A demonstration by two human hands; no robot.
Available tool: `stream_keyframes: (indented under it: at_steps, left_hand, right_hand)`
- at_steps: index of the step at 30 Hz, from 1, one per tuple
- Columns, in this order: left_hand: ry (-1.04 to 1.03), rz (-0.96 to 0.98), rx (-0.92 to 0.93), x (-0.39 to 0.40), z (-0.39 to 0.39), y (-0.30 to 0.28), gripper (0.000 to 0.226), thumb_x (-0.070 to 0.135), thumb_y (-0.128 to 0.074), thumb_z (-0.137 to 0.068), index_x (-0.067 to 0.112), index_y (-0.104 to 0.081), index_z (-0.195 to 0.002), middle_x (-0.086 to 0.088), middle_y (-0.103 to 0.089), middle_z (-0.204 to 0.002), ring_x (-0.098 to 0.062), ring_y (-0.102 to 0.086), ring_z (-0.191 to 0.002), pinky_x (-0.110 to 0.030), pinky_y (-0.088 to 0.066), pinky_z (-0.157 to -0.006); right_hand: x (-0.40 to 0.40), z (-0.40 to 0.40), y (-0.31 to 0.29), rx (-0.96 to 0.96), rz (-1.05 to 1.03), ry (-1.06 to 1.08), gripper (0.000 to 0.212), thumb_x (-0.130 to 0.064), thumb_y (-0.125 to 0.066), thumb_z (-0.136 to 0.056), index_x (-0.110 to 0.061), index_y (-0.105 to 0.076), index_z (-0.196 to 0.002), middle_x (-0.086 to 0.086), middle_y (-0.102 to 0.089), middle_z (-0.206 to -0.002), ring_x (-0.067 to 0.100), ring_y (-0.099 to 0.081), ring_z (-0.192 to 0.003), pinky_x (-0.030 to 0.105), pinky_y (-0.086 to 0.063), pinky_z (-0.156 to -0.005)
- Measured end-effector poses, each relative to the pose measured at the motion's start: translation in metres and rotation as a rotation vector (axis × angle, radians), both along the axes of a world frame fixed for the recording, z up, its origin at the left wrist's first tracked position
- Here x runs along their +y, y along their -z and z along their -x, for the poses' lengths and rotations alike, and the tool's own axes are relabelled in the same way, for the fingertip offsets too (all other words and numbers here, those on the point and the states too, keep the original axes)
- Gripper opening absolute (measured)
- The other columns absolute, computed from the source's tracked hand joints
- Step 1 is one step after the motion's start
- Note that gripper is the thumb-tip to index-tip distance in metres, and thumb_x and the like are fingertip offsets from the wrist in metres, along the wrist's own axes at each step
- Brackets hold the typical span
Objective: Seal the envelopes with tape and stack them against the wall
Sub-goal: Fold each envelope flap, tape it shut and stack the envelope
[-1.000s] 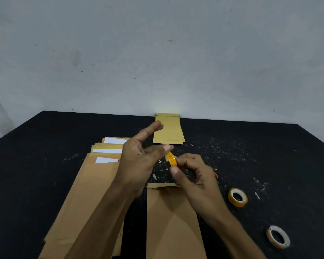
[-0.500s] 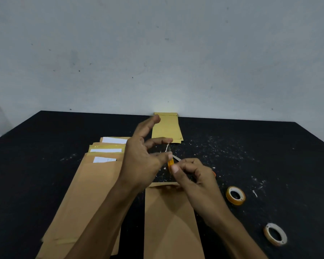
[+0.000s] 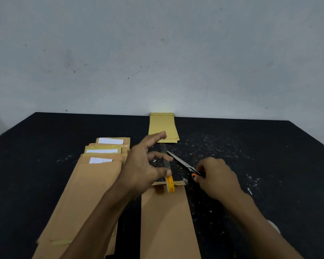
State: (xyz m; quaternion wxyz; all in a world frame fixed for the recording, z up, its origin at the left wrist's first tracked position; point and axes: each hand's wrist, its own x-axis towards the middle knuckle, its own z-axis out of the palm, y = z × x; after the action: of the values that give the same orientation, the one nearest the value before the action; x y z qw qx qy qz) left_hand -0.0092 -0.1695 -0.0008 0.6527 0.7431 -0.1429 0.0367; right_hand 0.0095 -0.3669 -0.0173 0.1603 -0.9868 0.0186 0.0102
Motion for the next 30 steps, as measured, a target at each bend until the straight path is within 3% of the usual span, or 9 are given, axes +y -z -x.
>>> stream_keyframes:
  at_steps: [6, 9, 11, 13, 15, 17, 19, 24, 30]
  left_hand:
    - [0.028, -0.001, 0.028, 0.001, 0.0, 0.002, 0.091, -0.021, -0.075, -0.07, 0.021, -0.045, -0.146, 0.011, -0.044, -0.146, -0.012, -0.069, -0.098, -0.031, -0.061, -0.067]
    - [0.026, -0.002, 0.024, 0.004, 0.002, 0.0, 0.091, -0.021, -0.074, -0.071, 0.022, -0.045, -0.145, 0.013, -0.044, -0.146, -0.011, -0.069, -0.098, -0.031, -0.061, -0.067]
    - [0.02, -0.005, 0.011, 0.008, 0.003, -0.003, 0.09, -0.02, -0.075, -0.071, 0.025, -0.046, -0.143, 0.013, -0.045, -0.145, -0.012, -0.07, -0.098, -0.032, -0.061, -0.068]
    - [0.009, 0.008, -0.003, 0.014, 0.003, -0.007, 0.09, -0.02, -0.075, -0.07, 0.027, -0.047, -0.141, 0.013, -0.046, -0.144, -0.013, -0.07, -0.099, -0.036, -0.062, -0.07]
    - [-0.006, 0.03, -0.008, 0.02, 0.004, -0.01, 0.09, -0.021, -0.075, -0.069, 0.026, -0.048, -0.141, 0.013, -0.048, -0.143, -0.015, -0.07, -0.099, -0.04, -0.062, -0.071]
    - [-0.024, 0.04, -0.025, 0.028, 0.006, -0.014, 0.09, -0.021, -0.075, -0.069, 0.024, -0.048, -0.142, 0.015, -0.049, -0.142, -0.016, -0.07, -0.1, -0.039, -0.062, -0.071]
    - [-0.048, 0.046, -0.044, 0.038, 0.007, -0.021, 0.089, -0.021, -0.075, -0.069, 0.025, -0.049, -0.14, 0.015, -0.05, -0.141, -0.017, -0.07, -0.102, -0.038, -0.062, -0.071]
    - [-0.085, 0.037, -0.037, 0.064, 0.004, -0.037, 0.089, -0.024, -0.072, -0.068, 0.026, -0.05, -0.138, 0.013, -0.05, -0.142, -0.016, -0.07, -0.103, -0.035, -0.063, -0.071]
    - [0.056, -0.226, -0.011, 0.074, 0.009, -0.04, 0.09, -0.018, -0.075, -0.071, 0.026, -0.046, -0.145, 0.014, -0.049, -0.144, -0.016, -0.07, -0.1, -0.033, -0.061, -0.079]
  right_hand:
    - [0.004, -0.005, -0.006, 0.053, 0.091, 0.036, 0.034, -0.032, -0.074, -0.089, -0.018, -0.057, -0.115, 0.009, -0.054, -0.121, 0.029, -0.057, -0.109, 0.038, -0.049, -0.086]
    - [0.007, -0.007, -0.012, 0.089, 0.162, 0.048, 0.029, -0.028, -0.068, -0.092, -0.018, -0.052, -0.114, 0.008, -0.054, -0.12, 0.029, -0.054, -0.112, 0.035, -0.042, -0.08]
    - [0.002, -0.011, -0.009, 0.112, 0.086, 0.02, 0.025, -0.023, -0.063, -0.094, -0.02, -0.056, -0.118, 0.006, -0.06, -0.12, 0.028, -0.058, -0.107, 0.036, -0.049, -0.081]
    - [-0.003, -0.011, -0.007, 0.147, -0.291, -0.046, 0.033, -0.008, -0.062, -0.094, -0.022, -0.061, -0.124, 0.007, -0.067, -0.113, 0.025, -0.067, -0.094, 0.037, -0.058, -0.074]
    - [-0.005, -0.001, -0.011, 0.231, -0.85, -0.144, 0.037, 0.008, -0.059, -0.093, -0.012, -0.061, -0.124, 0.017, -0.072, -0.101, 0.024, -0.07, -0.08, 0.03, -0.058, -0.058]
    - [-0.005, 0.009, -0.017, 0.232, -1.108, -0.263, 0.033, 0.008, -0.064, -0.09, -0.007, -0.062, -0.119, 0.02, -0.075, -0.093, 0.025, -0.071, -0.075, 0.026, -0.052, -0.048]
    - [-0.003, 0.014, -0.019, 0.192, -1.134, -0.34, 0.029, -0.005, -0.073, -0.085, -0.008, -0.067, -0.113, 0.015, -0.076, -0.086, 0.023, -0.071, -0.07, 0.021, -0.043, -0.042]
    - [-0.001, 0.019, -0.02, 0.213, -1.15, -0.433, 0.029, -0.02, -0.084, -0.069, -0.008, -0.079, -0.095, 0.012, -0.07, -0.068, 0.016, -0.065, -0.055, 0.023, -0.053, -0.055]
    - [0.002, 0.022, -0.021, 0.353, -0.966, -0.554, 0.033, -0.011, -0.083, -0.068, -0.006, -0.08, -0.1, 0.013, -0.073, -0.071, 0.012, -0.064, -0.052, 0.019, -0.052, -0.051]
